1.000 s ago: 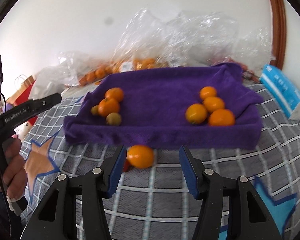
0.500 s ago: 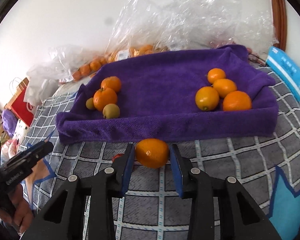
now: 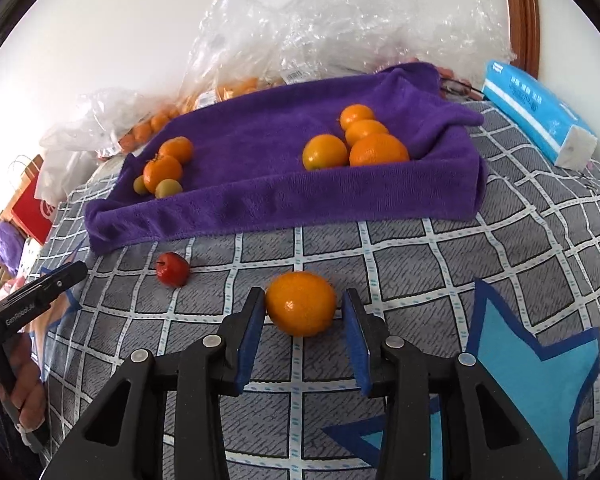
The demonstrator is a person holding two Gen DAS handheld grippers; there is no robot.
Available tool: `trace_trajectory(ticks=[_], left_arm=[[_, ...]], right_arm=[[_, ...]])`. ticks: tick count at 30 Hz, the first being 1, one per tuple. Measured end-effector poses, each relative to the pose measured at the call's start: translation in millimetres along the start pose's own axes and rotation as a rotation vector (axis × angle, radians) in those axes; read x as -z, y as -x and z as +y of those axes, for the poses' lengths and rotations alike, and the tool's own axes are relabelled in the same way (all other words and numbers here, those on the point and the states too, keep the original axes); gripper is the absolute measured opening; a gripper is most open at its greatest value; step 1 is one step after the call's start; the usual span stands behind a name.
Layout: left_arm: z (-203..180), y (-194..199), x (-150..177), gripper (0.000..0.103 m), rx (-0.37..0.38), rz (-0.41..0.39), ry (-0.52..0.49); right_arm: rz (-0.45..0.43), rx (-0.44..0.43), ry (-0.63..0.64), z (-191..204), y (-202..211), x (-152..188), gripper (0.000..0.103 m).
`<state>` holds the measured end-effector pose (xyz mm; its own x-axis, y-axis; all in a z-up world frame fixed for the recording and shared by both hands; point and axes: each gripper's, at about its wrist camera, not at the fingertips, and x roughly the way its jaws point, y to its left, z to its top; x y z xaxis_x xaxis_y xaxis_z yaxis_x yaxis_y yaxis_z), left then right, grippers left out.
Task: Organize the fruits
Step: 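Withdraw left tool toward the red fruit while right tool grasps an orange on the cover, then grasp the red fruit on the cover with left tool while right tool holds its orange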
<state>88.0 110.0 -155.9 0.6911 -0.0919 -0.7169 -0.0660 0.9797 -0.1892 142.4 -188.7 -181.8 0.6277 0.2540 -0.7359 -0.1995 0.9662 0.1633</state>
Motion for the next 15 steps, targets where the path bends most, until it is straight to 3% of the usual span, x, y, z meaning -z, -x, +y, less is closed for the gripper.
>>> trace_trajectory(ticks=[5, 8, 15], left_arm=[[2, -4, 0, 0.041, 0.038, 0.019, 0.01], [-3, -6, 1, 0.041, 0.01, 0.029, -0.008], [-2, -6, 1, 0.041, 0.016, 0.031, -0.005]], right_arm=[[-0.056, -0.009, 0.003, -1, 7, -2, 0.035], [-0.098, 0.016, 0.016, -2, 14, -1, 0.035], [-0.095, -0.029, -0.012, -9, 13, -1, 0.035]])
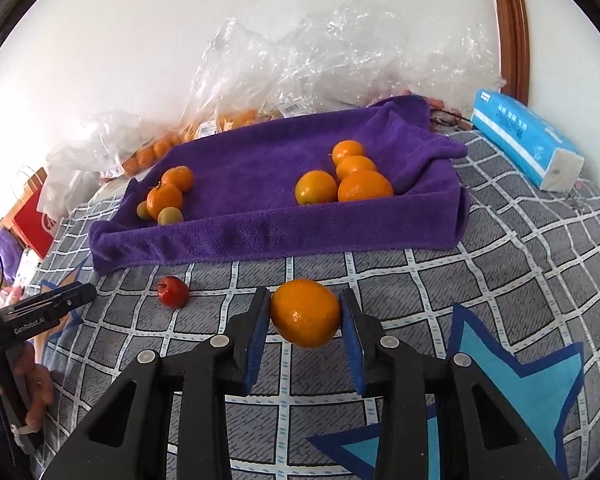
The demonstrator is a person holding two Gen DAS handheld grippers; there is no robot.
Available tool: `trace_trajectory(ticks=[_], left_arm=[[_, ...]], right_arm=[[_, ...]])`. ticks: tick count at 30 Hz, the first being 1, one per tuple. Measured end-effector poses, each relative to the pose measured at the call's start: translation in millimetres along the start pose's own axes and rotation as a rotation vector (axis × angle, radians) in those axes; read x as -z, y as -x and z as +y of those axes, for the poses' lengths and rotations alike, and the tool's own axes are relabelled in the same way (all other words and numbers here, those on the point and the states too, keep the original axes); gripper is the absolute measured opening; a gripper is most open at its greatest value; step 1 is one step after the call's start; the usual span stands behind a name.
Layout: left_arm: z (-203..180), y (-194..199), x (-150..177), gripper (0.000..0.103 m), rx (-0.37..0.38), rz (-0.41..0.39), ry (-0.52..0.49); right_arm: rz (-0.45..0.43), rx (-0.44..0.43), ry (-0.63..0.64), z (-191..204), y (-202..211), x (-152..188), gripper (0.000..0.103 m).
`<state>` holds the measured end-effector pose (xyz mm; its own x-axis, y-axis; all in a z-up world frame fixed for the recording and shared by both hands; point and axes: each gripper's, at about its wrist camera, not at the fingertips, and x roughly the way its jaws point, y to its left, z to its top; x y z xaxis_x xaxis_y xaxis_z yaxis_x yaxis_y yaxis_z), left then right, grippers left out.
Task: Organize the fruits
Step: 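Grasp the red fruit on the cover with left tool while right tool holds its orange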
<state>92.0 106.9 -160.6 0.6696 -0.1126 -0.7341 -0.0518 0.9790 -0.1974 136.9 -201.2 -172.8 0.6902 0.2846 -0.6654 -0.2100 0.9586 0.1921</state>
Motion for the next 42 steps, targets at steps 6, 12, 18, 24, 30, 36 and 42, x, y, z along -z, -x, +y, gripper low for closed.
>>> trace_trajectory(ticks=[6, 12, 18, 24, 30, 36, 42], left_arm=[[8, 1, 1, 0.046, 0.047, -0.005, 0.043], [-10, 3, 1, 0.046, -0.022, 0.053, -0.028], [-51, 11, 6, 0.046, 0.037, 0.021, -0.075], [-92, -1, -1, 0.047, 0.131, 0.036, -0.11], [-122, -14, -1, 0.047, 0.092, 0.028, -0.187], [-129, -27, -4, 0.044, 0.072, 0.041, -0.194], [-133, -33, -3, 0.024, 0.057, 0.046, -0.21]], right_arm=[[0.018, 0.004, -0.057, -10, -1, 2, 0.035], [-0.017, 0.097, 0.02, 4, 6, 3, 0.035], [-0.034, 0.122, 0.047, 3, 14, 5, 0.035], [-0.04, 0.167, -0.013, -24, 22, 7, 0.035], [-0.027, 0.16, -0.093, -42, 22, 9, 0.035], [-0.015, 0.157, -0.053, -33, 19, 9, 0.035], [-0.009, 0.15, -0.067, -35, 18, 9, 0.035]])
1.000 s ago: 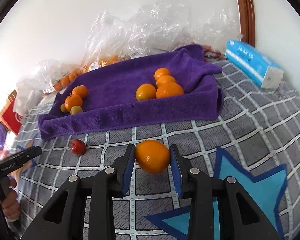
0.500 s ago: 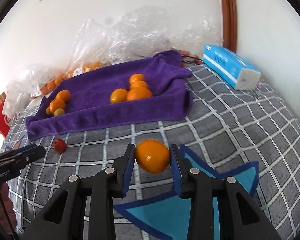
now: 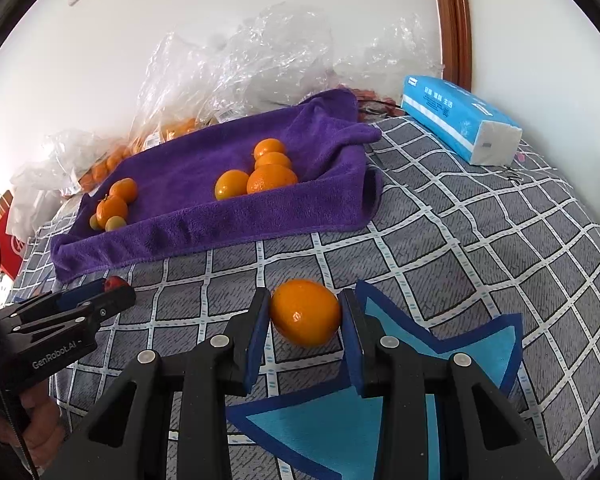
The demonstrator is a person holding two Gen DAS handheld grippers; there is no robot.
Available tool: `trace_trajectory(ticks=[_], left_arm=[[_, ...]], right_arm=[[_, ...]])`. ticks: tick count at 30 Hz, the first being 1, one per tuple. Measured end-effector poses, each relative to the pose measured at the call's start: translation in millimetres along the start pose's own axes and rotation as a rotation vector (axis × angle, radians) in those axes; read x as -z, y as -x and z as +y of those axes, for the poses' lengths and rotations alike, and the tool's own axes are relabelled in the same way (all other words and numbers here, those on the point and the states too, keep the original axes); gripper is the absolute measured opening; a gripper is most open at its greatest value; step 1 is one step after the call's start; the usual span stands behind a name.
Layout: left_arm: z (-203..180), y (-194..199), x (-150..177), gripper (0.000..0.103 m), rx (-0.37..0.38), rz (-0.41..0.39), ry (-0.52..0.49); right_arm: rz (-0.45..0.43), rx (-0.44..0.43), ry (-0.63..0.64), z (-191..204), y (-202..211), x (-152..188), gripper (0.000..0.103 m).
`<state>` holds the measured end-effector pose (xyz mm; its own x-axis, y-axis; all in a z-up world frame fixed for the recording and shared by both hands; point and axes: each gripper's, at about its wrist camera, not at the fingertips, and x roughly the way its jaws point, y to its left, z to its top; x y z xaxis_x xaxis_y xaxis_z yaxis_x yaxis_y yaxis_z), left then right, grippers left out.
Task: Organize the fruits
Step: 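Grasp the red fruit on the cover with left tool while right tool holds its orange, then carry the red fruit in left tool onto the towel while right tool carries its orange there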
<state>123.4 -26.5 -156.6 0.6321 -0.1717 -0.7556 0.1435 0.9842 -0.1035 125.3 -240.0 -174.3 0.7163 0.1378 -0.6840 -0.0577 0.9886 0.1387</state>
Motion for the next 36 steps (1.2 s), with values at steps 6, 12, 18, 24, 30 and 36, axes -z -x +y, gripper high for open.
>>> trace_trajectory(ticks=[6, 12, 18, 24, 30, 36], left_arm=[[11, 7, 3, 0.024, 0.022, -0.02, 0.05], [34, 27, 14, 0.024, 0.035, -0.047, 0.109], [58, 35, 29, 0.024, 0.011, -0.023, 0.184], [79, 49, 42, 0.024, 0.042, -0.052, 0.277], [86, 59, 42, 0.024, 0.066, -0.068, 0.306], [84, 64, 45, 0.024, 0.091, -0.067, 0.317]], right_arm=[[0.003, -0.005, 0.005, 1, -1, 0, 0.035], [-0.003, -0.025, 0.003, 1, 0, 0, 0.035], [-0.011, -0.041, 0.01, 3, 2, 0, 0.035], [-0.005, -0.057, 0.036, 8, 1, 0, 0.035], [-0.019, -0.068, 0.034, 8, 4, 0, 0.035], [-0.017, -0.065, 0.054, 13, 5, 0, 0.035]])
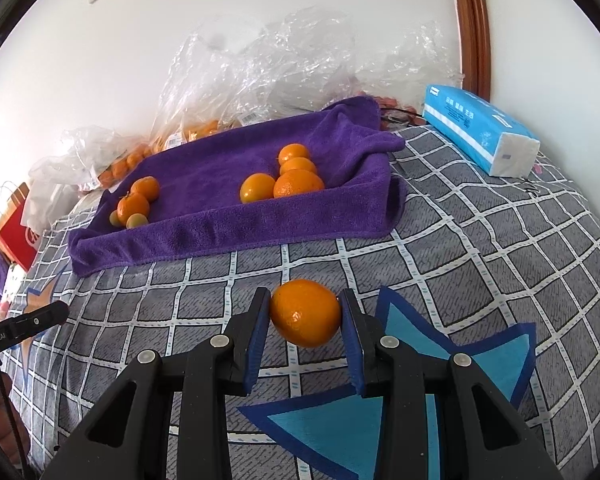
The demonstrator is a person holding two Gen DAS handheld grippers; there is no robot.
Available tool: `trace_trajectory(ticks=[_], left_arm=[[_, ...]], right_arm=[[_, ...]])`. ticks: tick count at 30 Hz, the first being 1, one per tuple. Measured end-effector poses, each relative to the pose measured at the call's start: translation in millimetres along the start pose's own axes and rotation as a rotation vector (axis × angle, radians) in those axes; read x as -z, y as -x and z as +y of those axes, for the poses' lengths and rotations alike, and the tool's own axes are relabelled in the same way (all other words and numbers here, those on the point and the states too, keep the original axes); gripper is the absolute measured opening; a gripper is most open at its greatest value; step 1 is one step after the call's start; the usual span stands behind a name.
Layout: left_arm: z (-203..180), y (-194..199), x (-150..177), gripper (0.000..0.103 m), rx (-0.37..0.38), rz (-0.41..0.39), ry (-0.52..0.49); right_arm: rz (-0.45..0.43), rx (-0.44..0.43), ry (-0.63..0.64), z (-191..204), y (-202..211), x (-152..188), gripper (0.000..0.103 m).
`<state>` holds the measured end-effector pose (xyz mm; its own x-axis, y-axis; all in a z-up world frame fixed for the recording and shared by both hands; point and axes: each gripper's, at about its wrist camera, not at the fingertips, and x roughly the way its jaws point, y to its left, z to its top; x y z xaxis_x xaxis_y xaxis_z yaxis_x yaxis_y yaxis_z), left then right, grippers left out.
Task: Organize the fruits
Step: 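Carry the red fruit in left tool onto the towel while right tool carries its orange there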
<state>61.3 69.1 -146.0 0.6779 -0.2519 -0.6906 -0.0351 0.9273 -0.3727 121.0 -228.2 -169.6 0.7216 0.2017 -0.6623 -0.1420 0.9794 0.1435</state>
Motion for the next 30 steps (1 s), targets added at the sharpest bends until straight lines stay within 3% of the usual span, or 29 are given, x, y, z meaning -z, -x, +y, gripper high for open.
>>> trace_trajectory(ticks=[8, 30], left_arm=[[4, 13, -8, 0.024, 0.012, -0.008, 0.011], [-3, 37, -17, 0.024, 0.025, -0.053, -0.001]], right_arm=[[0.056, -0.037, 0.015, 10, -4, 3, 0.035], [-0.056, -0.03, 0.061, 41, 44, -25, 0.035]])
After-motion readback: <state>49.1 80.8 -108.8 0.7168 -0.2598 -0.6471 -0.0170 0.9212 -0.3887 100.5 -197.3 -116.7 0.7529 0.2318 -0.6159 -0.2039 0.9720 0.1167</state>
